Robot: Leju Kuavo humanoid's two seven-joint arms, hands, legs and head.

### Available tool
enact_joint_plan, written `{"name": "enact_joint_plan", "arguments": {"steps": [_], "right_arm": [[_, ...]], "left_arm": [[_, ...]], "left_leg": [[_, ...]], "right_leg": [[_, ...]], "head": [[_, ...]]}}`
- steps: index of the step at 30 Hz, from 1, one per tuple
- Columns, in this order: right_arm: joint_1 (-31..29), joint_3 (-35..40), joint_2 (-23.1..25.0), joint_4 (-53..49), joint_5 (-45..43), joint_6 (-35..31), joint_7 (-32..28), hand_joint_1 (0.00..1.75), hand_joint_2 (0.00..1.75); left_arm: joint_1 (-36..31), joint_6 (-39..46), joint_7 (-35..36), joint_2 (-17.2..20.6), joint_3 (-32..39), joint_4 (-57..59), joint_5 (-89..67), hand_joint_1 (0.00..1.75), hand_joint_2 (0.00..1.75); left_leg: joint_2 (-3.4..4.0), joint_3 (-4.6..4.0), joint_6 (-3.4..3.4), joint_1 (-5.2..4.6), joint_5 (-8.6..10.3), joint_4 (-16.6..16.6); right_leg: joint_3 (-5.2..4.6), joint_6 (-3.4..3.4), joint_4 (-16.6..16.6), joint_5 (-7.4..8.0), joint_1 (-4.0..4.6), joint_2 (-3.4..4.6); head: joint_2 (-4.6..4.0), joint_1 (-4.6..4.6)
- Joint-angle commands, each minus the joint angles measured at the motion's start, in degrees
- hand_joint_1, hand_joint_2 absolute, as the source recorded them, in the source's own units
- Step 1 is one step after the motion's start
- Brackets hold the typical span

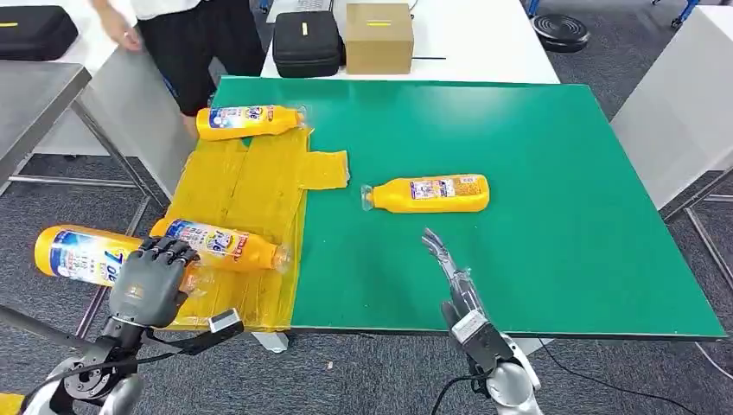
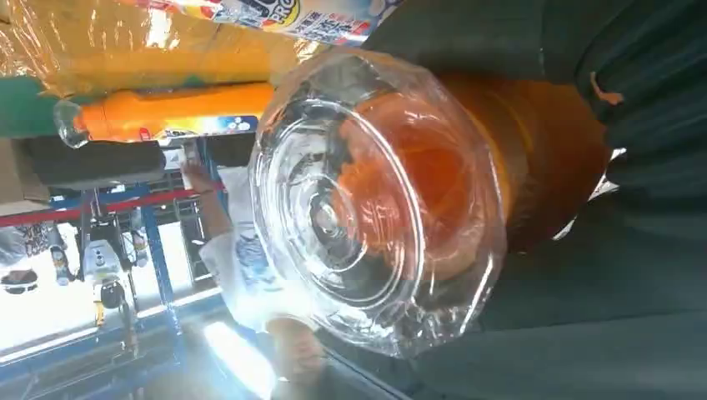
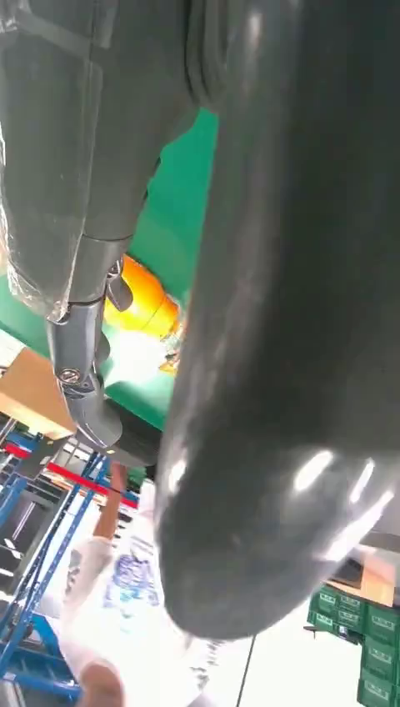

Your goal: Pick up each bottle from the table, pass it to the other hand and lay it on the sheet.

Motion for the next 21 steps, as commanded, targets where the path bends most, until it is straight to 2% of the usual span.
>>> {"name": "enact_joint_plan", "arguments": {"steps": [1, 6, 9, 12, 14, 15, 21], "right_arm": [[-2.31, -1.19, 0.41, 1.77, -0.06, 0.68, 0.42, 0.00, 0.00], [-2.83, -0.99, 0.44, 2.12, -0.09, 0.91, 0.54, 0.00, 0.00], [-2.99, -0.77, 0.45, 2.51, -0.10, 1.02, 0.54, 0.00, 0.00], [-3.30, -0.23, 0.38, 2.95, -0.09, 1.28, 0.53, 0.00, 0.00], [-3.79, -0.12, 0.30, 3.33, -0.12, 1.28, 0.59, 0.00, 0.00], [-4.34, -0.13, 0.34, 3.62, -0.23, 1.20, 0.70, 0.00, 0.00], [-4.60, -0.14, 0.53, 3.63, -0.34, 1.22, 0.90, 0.00, 0.00]], "left_arm": [[3.92, -2.03, 4.19, -4.06, 2.27, -0.28, -4.53, 1.75, 1.75], [4.30, -1.83, 4.90, -6.85, -0.40, 1.69, -6.49, 1.75, 1.75], [3.92, -1.84, 4.83, -7.75, -2.43, 2.86, -7.25, 1.75, 1.75], [3.52, -2.08, 4.71, -8.90, -5.23, 5.36, -7.22, 1.75, 1.75], [2.82, -1.84, 4.64, -9.24, -5.94, 6.74, -6.57, 1.75, 1.75], [2.07, -1.15, 4.47, -9.58, -6.22, 7.64, -5.74, 1.75, 1.75], [-0.17, -0.20, 3.81, -10.32, -6.97, 9.28, -5.07, 1.75, 1.75]], "left_leg": [[0.18, 0.22, -0.07, 0.03, -0.11, -0.04], [0.16, 0.45, -0.13, 0.10, -0.24, -0.01], [0.00, 0.14, -0.05, -0.01, -0.04, -0.06], [0.01, 0.24, -0.07, 0.02, -0.07, -0.06], [-0.01, 0.41, -0.12, 0.06, -0.14, -0.06], [-0.02, 0.18, -0.06, -0.02, -0.03, -0.08], [-0.06, 0.13, -0.06, 0.00, -0.02, -0.05]], "right_leg": [[0.18, -0.06, -0.05, -0.05, 0.04, 0.14], [0.44, -0.12, -0.07, -0.17, 0.11, 0.10], [0.13, -0.04, -0.05, -0.05, -0.01, -0.03], [0.24, -0.06, -0.08, -0.07, 0.02, -0.02], [0.44, -0.11, -0.12, -0.13, 0.08, -0.05], [0.18, -0.05, -0.08, -0.04, -0.01, -0.04], [0.14, -0.05, -0.06, -0.04, 0.01, -0.09]], "head": [[0.00, 0.00], [0.00, 0.00], [0.00, 0.00], [0.00, 0.00], [0.00, 0.00], [0.00, 0.00], [0.00, -0.02]]}}
